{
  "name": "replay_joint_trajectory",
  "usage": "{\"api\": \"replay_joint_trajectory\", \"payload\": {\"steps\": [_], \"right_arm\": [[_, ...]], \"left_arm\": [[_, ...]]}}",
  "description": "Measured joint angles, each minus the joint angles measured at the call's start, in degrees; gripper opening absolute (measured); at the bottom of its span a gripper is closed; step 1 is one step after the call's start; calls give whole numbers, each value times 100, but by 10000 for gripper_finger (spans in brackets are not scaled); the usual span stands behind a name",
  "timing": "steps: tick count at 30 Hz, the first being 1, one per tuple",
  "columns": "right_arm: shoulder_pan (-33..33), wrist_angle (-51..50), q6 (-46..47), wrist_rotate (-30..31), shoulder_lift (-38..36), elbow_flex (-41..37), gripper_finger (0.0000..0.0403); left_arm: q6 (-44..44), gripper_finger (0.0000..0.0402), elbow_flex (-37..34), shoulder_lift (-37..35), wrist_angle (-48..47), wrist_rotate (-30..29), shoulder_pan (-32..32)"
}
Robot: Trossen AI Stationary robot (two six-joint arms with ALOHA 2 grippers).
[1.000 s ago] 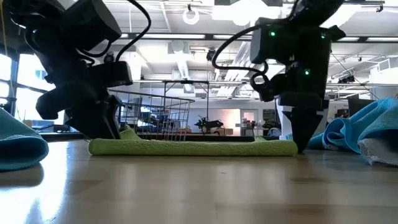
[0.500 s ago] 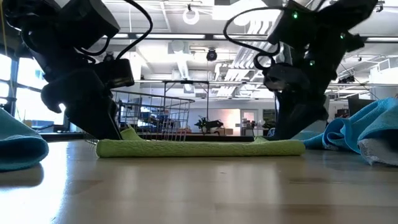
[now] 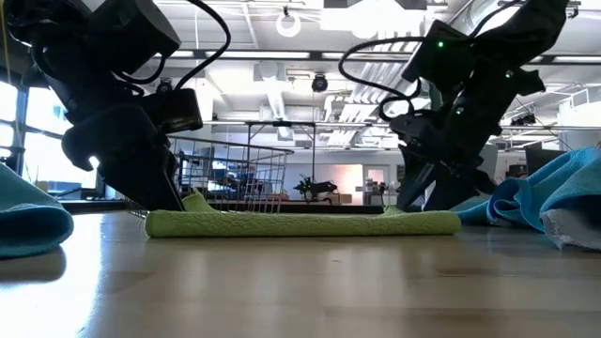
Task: Fold microfiber towels
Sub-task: Fold the light green microfiber towel
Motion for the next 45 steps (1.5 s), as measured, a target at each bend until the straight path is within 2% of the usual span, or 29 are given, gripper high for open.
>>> {"api": "replay_joint_trajectory", "payload": {"steps": [7,16,22,31,36,45], "right_arm": [[118,661,19,-154,478,9,247],[262,1190,110,-281,566,11,233],[265,1163,151,-381,572,11,173],[282,1037,125,-500,581,3,15],[284,934,122,-536,577,7,13],[286,-167,118,-678,272,144,2]], "left_arm": [[2,115,-4,2,26,-21,-2],[2,115,-7,9,121,-35,-4],[2,115,-7,11,136,-37,-4],[4,115,-7,11,183,-40,-2],[5,115,-7,-27,336,-30,-2],[6,115,-3,-576,362,350,-4]]}}
